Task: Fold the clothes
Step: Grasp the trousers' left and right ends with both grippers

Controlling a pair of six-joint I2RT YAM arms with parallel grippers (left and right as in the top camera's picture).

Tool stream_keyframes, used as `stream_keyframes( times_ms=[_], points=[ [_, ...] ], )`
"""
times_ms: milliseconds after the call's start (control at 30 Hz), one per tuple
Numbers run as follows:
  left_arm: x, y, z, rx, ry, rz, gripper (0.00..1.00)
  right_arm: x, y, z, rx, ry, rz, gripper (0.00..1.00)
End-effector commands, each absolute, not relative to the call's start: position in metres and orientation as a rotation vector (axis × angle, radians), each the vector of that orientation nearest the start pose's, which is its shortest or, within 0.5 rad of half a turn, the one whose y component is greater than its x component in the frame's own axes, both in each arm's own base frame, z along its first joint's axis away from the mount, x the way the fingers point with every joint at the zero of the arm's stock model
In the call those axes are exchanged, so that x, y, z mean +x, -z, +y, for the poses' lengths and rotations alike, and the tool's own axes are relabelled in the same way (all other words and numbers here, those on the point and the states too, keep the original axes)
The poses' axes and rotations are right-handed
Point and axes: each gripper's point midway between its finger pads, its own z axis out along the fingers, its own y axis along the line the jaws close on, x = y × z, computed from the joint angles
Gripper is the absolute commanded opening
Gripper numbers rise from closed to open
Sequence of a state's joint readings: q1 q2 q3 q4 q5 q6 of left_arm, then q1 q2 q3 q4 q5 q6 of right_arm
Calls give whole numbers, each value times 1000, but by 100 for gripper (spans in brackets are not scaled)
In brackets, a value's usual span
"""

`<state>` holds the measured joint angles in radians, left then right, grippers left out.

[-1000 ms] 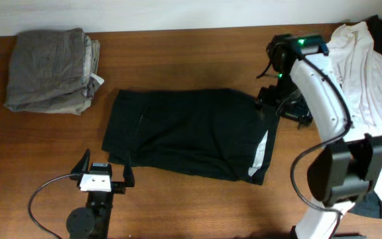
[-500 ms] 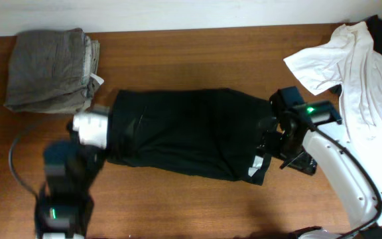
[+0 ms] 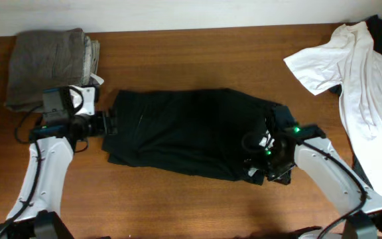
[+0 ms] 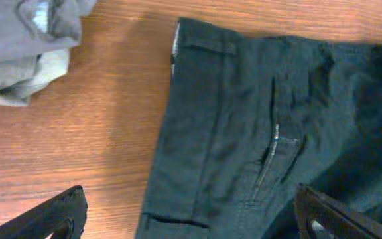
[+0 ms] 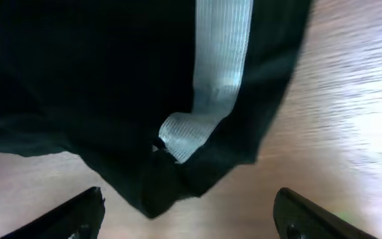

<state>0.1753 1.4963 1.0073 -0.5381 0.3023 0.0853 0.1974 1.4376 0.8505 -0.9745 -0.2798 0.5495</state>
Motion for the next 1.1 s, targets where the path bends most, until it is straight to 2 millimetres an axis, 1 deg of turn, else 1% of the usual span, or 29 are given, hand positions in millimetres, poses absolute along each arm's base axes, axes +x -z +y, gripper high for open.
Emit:
stream_keyframes(
  times_ms=[0, 33, 100, 167, 233, 267, 300, 433, 500, 567, 600, 667, 733, 800, 833, 867, 967, 1000, 1067],
  points=[
    [372, -103, 19, -47, 307, 2581, 99, 202, -41, 109, 548, -605, 3164, 84],
    [371, -95, 19, -52, 311, 2602, 99, 201, -39, 108, 548, -606, 3164, 84],
    [370, -77, 28, -81, 250, 2657, 99, 204, -34, 109, 518, -616, 3140, 83],
    [368, -65, 29, -91, 248, 2692, 99, 207, -33, 110, 496, -619, 3133, 77],
    [365, -49, 29, -101, 261, 2739, 99, 212, -34, 110, 373, -621, 3117, 77],
    [364, -46, 29, -102, 263, 2745, 99, 213, -34, 110, 365, -624, 3111, 77],
    [364, -45, 29, -103, 263, 2748, 99, 214, -35, 111, 357, -624, 3108, 76],
    [364, -45, 29, -101, 262, 2749, 99, 227, -44, 113, 186, -631, 3063, 77],
    [364, -42, 29, -89, 262, 2755, 99, 232, -47, 114, 174, -634, 3046, 76],
    [363, -39, 29, -91, 265, 2766, 99, 233, -45, 111, 176, -607, 3047, 76],
    [362, -35, 28, -94, 269, 2777, 99, 234, -42, 107, 175, -561, 3052, 76],
    [361, -29, 28, -98, 276, 2793, 99, 234, -41, 107, 159, -558, 3054, 75],
    [360, -28, 27, -97, 280, 2796, 99, 233, -41, 106, 159, -558, 3056, 75],
    [360, -28, 27, -97, 280, 2795, 99, 232, -41, 106, 155, -557, 3061, 72],
    [361, -28, 27, -97, 280, 2795, 99, 231, -42, 110, 151, -591, 3061, 64],
    [361, -28, 27, -97, 280, 2794, 99, 229, -42, 115, 131, -609, 3066, 61],
    [361, -28, 27, -97, 280, 2795, 99, 224, -39, 130, 30, -599, 3076, 62],
    [361, -28, 27, -97, 280, 2795, 99, 223, -38, 133, 25, -574, 3079, 61],
    [360, -28, 27, -97, 280, 2796, 99, 220, -37, 136, 31, -536, 3088, 57]
  ],
)
